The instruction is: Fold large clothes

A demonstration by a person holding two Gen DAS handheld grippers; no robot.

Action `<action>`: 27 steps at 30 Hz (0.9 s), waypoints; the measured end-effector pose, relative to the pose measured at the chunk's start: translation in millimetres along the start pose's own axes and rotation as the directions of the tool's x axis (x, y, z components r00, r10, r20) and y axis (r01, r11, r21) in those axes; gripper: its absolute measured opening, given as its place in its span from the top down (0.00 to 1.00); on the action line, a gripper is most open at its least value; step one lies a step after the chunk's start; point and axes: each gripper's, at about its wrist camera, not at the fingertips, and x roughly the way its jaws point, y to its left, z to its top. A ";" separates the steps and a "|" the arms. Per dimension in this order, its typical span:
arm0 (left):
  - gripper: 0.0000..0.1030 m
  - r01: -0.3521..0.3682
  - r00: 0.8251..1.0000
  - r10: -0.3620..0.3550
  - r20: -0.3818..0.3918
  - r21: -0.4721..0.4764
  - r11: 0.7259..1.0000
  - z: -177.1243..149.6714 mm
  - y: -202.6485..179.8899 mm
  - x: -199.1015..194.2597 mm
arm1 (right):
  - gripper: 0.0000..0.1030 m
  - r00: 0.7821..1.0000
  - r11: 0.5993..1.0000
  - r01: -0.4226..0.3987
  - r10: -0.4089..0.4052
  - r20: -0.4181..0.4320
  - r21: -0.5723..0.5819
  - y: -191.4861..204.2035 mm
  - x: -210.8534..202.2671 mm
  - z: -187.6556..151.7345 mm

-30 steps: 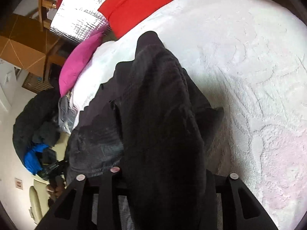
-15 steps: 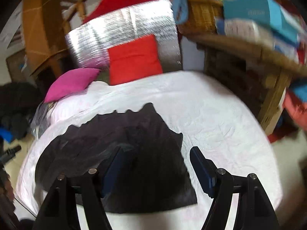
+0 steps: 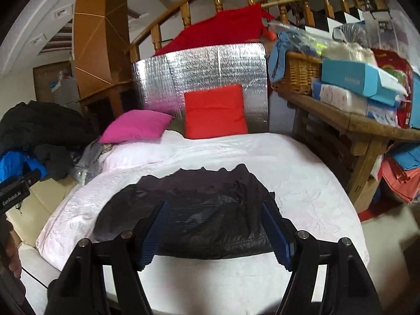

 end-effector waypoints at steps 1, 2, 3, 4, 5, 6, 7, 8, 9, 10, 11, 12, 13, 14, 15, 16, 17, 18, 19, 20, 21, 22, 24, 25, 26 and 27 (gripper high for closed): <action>0.09 0.001 1.000 -0.001 0.012 -0.010 1.000 2.1 3.2 -9.4 | 0.27 1.000 1.000 0.002 -0.002 0.004 -0.003 3.3 -6.5 0.1; 0.09 -0.001 1.000 0.002 0.022 -0.015 1.000 3.5 5.4 -17.5 | 0.27 1.000 1.000 0.001 -0.001 0.011 -0.008 6.0 -13.9 0.3; 0.09 -0.009 0.999 0.010 0.035 -0.020 1.000 4.6 8.2 -26.5 | 0.27 1.000 1.000 0.000 0.000 0.018 -0.009 8.2 -20.9 0.8; 0.08 -0.016 0.999 0.017 0.046 -0.022 1.000 5.1 10.3 -34.3 | 0.27 1.000 1.000 0.001 -0.001 0.026 -0.003 10.0 -28.4 1.5; 0.06 -0.021 0.998 0.022 0.054 -0.022 1.000 4.8 12.2 -41.5 | 0.27 0.999 1.000 0.000 0.000 0.032 0.003 11.4 -34.6 1.5; 0.03 -0.027 0.997 0.028 0.067 -0.020 0.999 5.1 14.1 -49.9 | 0.27 0.999 1.000 -0.006 0.005 0.041 0.009 12.8 -42.0 1.7; 0.02 -0.032 0.996 0.033 0.081 -0.019 0.999 5.1 15.6 -57.8 | 0.27 0.999 1.000 -0.007 0.007 0.046 0.011 14.3 -48.8 2.1; 0.02 -0.036 0.995 0.037 0.094 -0.016 0.999 5.4 17.1 -64.7 | 0.27 0.999 1.000 -0.006 0.005 0.049 0.011 15.5 -54.0 2.6; 0.02 -0.039 0.994 0.041 0.103 -0.012 0.999 5.2 17.8 -71.1 | 0.27 0.999 1.000 -0.004 0.004 0.054 0.008 17.6 -59.9 2.9; 0.01 -0.043 0.992 0.043 0.119 -0.008 0.999 5.3 18.7 -78.5 | 0.27 0.998 1.000 -0.004 0.003 0.058 0.007 19.0 -63.9 3.1; 0.01 -0.044 0.991 0.044 0.125 -0.005 0.999 5.2 18.8 -82.1 | 0.27 0.998 1.000 -0.003 0.003 0.062 0.006 20.6 -67.9 3.0; 0.01 -0.046 0.990 0.046 0.132 -0.003 0.999 5.1 19.4 -87.9 | 0.27 0.998 1.000 -0.003 0.003 0.065 0.007 23.3 -73.2 2.9; 0.01 -0.048 0.990 0.048 0.136 -0.001 0.999 4.6 19.9 -93.3 | 0.27 0.998 1.000 -0.004 0.004 0.064 0.007 24.6 -75.9 3.0; 0.00 -0.051 0.989 0.050 0.139 -0.001 0.999 3.8 19.6 -96.6 | 0.27 0.998 1.000 -0.007 0.006 0.063 0.008 26.4 -78.9 2.7; 0.00 -0.056 0.988 0.055 0.147 0.000 0.998 2.7 19.5 -101.9 | 0.27 0.998 1.000 -0.010 0.009 0.065 0.008 29.4 -83.1 2.1; 0.00 -0.061 0.986 0.060 0.156 0.003 0.998 2.2 18.7 -106.6 | 0.27 0.998 1.000 -0.008 0.007 0.068 0.006 31.5 -85.8 1.4; 0.00 -0.065 0.984 0.063 0.165 0.010 0.998 0.9 18.0 -111.6 | 0.27 0.997 1.000 -0.001 0.001 0.073 0.001 34.0 -88.9 0.6; 0.00 -0.062 0.984 0.059 0.170 0.014 0.998 0.4 17.9 -115.4 | 0.27 0.997 1.000 0.008 -0.008 0.081 -0.004 36.8 -92.9 -0.2; 0.00 -0.057 0.983 0.053 0.174 0.015 0.998 0.5 18.1 -119.5 | 0.27 0.996 1.000 0.014 -0.013 0.090 -0.007 38.9 -96.8 -1.0; 0.00 -0.053 0.983 0.050 0.177 0.012 0.999 -0.2 18.4 -122.6 | 0.27 0.995 1.000 0.015 -0.014 0.095 -0.008 39.5 -99.4 -1.2; 0.00 -0.047 0.983 0.045 0.179 0.009 0.999 -0.6 19.3 -126.5 | 0.27 0.995 1.000 0.015 -0.014 0.103 -0.005 41.0 -104.1 -2.0; 0.00 -0.042 0.983 0.040 0.180 0.006 0.999 -0.7 20.3 -130.3 | 0.27 0.994 1.000 0.017 -0.017 0.108 0.001 42.2 -107.9 -2.8; 0.00 -0.041 0.982 0.040 0.186 0.003 0.999 -0.6 21.6 -136.9 | 0.27 0.993 1.000 0.026 -0.026 0.119 0.006 44.9 -116.0 -4.6; 0.00 -0.042 0.981 0.041 0.192 0.002 0.999 -0.8 22.1 -140.7 | 0.27 0.991 0.999 0.033 -0.033 0.127 0.001 46.5 -119.8 -5.8; 0.00 -0.043 0.979 0.041 0.199 0.004 0.999 -1.0 22.5 -144.0 | 0.27 0.990 0.999 0.041 -0.040 0.137 -0.005 47.8 -123.6 -6.7; 0.00 -0.043 0.978 0.041 0.205 0.005 0.999 -1.1 22.9 -147.5 | 0.27 0.988 0.999 0.048 -0.046 0.145 -0.008 49.1 -127.1 -7.8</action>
